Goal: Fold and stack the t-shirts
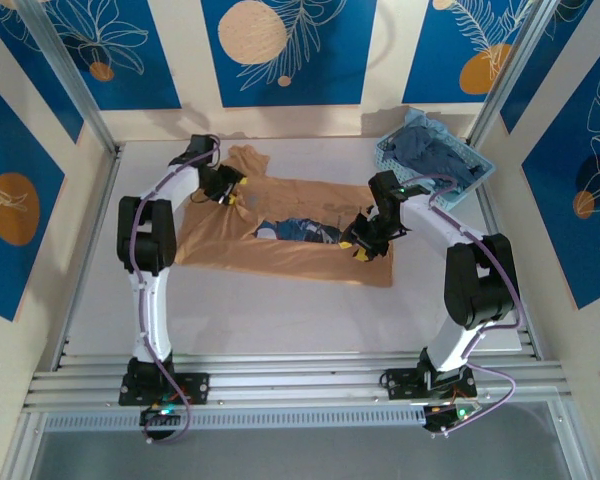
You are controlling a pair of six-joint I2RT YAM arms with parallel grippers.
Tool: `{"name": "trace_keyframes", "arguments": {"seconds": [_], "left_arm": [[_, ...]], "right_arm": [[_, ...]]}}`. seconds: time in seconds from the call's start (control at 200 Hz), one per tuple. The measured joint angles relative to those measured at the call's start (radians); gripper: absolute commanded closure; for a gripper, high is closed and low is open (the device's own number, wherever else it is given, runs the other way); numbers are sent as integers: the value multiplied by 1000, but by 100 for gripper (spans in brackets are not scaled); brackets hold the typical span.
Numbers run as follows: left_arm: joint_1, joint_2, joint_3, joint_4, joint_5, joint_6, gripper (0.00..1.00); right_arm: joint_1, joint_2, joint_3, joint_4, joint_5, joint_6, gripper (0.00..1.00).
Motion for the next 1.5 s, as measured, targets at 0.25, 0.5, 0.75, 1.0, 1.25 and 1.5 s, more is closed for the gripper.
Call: {"name": "trace_keyframes", "arguments": {"seconds": [0.25,0.5,0.75,1.0,1.25,1.5], "left_arm": [[-23,1,7,4,66,-36,48],[-29,14,126,-209,-121,55,53],[30,-12,63,-365,-368,134,49],[50,-273,-252,-327,-432,169,65],[56,-471,-630,-250,-407,149,67],[142,-610,-870,-202,-423,146,67]], "right_arm": [[0,0,0,0,0,0,58],[0,-12,-23,6,-4,0,58],[0,-51,-70,8,-3,0,58],[-4,-56,-99,30,-3,-5,69],[-13,93,-101,33,23,-24,76],[-14,169,-88,-48,60,-35,76]]}}
